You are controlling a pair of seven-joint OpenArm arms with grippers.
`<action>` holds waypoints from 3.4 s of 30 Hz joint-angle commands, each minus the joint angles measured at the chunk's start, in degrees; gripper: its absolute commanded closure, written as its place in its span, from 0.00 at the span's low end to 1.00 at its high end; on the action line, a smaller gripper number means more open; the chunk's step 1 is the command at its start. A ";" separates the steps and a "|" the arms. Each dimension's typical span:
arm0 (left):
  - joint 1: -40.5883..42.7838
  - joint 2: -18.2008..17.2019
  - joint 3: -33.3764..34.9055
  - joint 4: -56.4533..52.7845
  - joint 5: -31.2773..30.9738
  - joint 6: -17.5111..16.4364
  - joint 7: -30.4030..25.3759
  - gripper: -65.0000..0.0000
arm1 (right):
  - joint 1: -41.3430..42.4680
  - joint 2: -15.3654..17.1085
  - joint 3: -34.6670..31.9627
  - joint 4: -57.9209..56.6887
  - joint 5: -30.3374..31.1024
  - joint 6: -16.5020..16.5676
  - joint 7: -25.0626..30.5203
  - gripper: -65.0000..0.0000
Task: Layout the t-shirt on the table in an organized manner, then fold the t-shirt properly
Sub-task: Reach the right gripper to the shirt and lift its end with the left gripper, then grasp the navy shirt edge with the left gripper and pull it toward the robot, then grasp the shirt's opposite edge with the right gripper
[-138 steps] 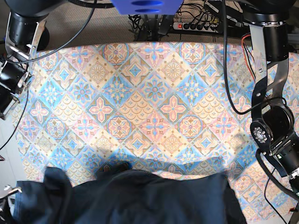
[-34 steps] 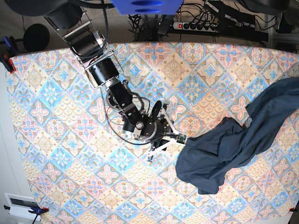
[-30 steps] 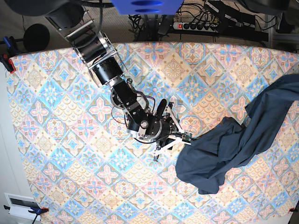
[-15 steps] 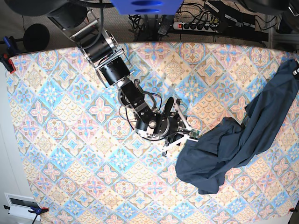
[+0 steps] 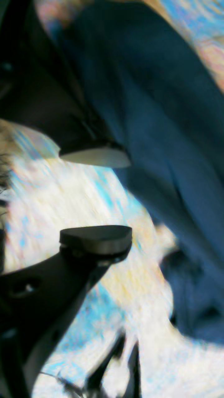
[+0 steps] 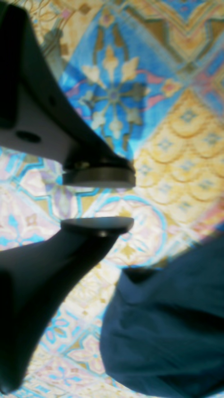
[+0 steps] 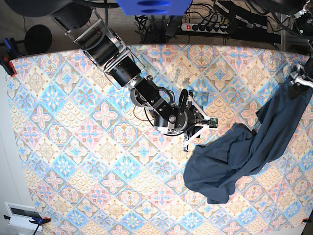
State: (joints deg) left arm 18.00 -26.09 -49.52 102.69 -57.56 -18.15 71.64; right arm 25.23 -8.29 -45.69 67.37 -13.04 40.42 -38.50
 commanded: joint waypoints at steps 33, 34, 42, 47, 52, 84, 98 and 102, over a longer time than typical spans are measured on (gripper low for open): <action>-28.94 15.32 12.11 -25.29 18.48 4.83 -7.59 0.52 | -2.16 5.09 10.13 12.76 1.04 -0.42 -1.46 0.76; -29.03 15.32 12.11 -25.55 18.48 4.83 -8.56 0.52 | -2.16 5.44 10.13 12.76 1.04 -0.42 -1.46 0.76; -33.52 15.32 12.20 -35.13 18.75 6.24 -10.93 0.53 | -2.16 5.61 10.13 13.20 1.04 -0.42 -1.46 0.77; -37.03 15.84 12.55 -42.34 18.83 6.42 -13.83 0.54 | -2.16 7.55 10.22 14.52 2.09 -0.42 -1.54 0.77; -38.53 19.89 14.13 -42.96 18.13 5.54 -11.90 1.00 | -2.24 9.92 14.35 16.71 5.78 -0.42 -1.63 0.77; -36.07 24.99 48.59 -20.98 -7.54 -2.46 0.94 0.39 | -11.83 28.29 43.98 28.41 21.78 -0.42 -5.24 0.76; -25.69 5.47 20.90 -20.89 -19.23 -4.05 2.52 0.39 | -17.10 28.21 26.57 39.48 21.78 -0.42 -5.24 0.76; -22.26 3.27 17.12 -20.89 -19.14 -4.05 2.52 0.39 | -20.62 28.21 22.26 39.48 21.70 -0.42 -5.24 0.76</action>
State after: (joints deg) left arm -3.07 -21.71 -32.21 80.79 -75.07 -21.71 74.96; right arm 3.62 19.57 -23.75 105.75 7.90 40.27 -45.30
